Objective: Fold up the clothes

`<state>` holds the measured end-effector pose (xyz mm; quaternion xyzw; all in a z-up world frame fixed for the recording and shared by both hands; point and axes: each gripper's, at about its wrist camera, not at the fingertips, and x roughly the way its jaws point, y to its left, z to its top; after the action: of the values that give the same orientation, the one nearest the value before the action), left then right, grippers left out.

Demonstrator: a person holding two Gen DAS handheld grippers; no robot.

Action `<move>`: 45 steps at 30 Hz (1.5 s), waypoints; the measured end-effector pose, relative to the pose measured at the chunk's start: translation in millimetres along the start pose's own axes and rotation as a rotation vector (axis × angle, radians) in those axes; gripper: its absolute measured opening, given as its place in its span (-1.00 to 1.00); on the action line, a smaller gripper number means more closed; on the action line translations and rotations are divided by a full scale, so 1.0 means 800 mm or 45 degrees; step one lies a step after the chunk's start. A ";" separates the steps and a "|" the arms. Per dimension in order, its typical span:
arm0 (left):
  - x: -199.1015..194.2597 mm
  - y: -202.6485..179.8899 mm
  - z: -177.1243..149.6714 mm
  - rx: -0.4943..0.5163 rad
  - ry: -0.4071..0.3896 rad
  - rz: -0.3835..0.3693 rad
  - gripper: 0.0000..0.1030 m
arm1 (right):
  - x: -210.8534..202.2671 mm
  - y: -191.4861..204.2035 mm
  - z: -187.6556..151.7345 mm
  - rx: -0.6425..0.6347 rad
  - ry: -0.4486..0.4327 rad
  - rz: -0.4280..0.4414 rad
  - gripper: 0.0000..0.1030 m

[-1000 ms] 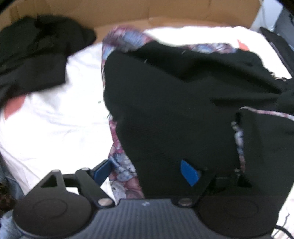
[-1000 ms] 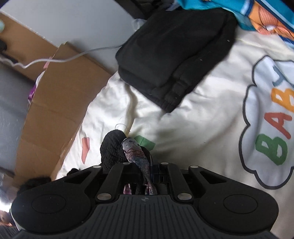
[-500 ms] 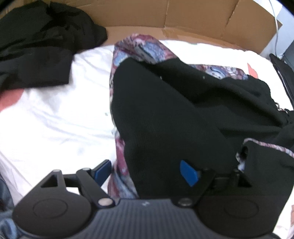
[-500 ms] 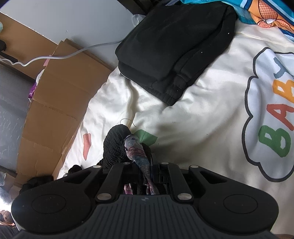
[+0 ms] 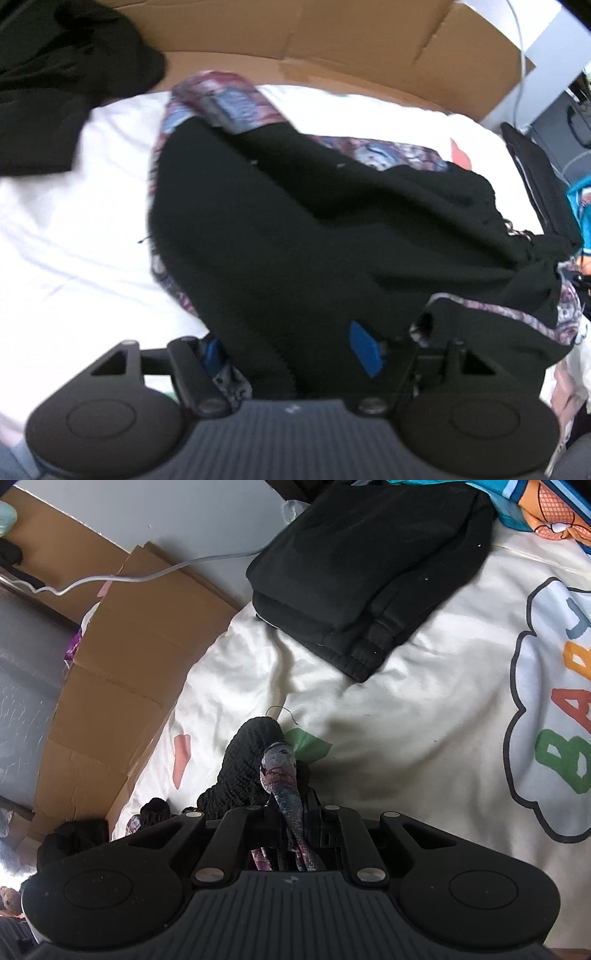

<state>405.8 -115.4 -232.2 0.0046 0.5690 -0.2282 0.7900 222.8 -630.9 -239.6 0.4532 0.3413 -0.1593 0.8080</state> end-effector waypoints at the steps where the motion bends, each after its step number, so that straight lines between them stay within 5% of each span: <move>1: 0.002 -0.003 0.000 0.014 0.010 0.005 0.35 | 0.000 -0.001 0.000 0.005 0.004 0.004 -0.83; 3: 0.006 -0.010 0.001 0.050 0.037 0.033 0.09 | 0.001 -0.002 0.001 0.016 0.011 0.012 -0.83; 4: 0.006 -0.013 0.003 0.069 0.049 0.056 -0.32 | 0.001 -0.003 0.002 0.021 0.015 0.015 -0.83; 6: -0.001 -0.015 -0.005 0.059 0.062 0.066 -0.75 | 0.001 -0.005 0.002 0.032 0.022 0.023 -0.83; 7: -0.006 -0.015 -0.011 0.039 0.068 0.057 -0.80 | 0.002 -0.005 0.003 0.037 0.025 0.027 -0.81; 26: -0.132 -0.063 -0.111 0.057 0.112 0.072 -0.85 | 0.008 0.015 -0.007 0.035 0.141 0.177 -0.79; 36: -0.177 -0.071 -0.170 -0.048 0.094 0.067 -0.86 | 0.011 0.025 -0.013 0.033 0.203 0.257 -0.79; 45: -0.211 -0.052 -0.247 -0.203 0.082 0.105 -0.86 | 0.031 0.062 -0.057 -0.078 0.380 0.338 -0.79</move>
<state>170.9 -40.0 -139.1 -0.0276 0.6098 -0.1491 0.7779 250.2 -564.7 -241.7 0.4880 0.3992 0.0280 0.7757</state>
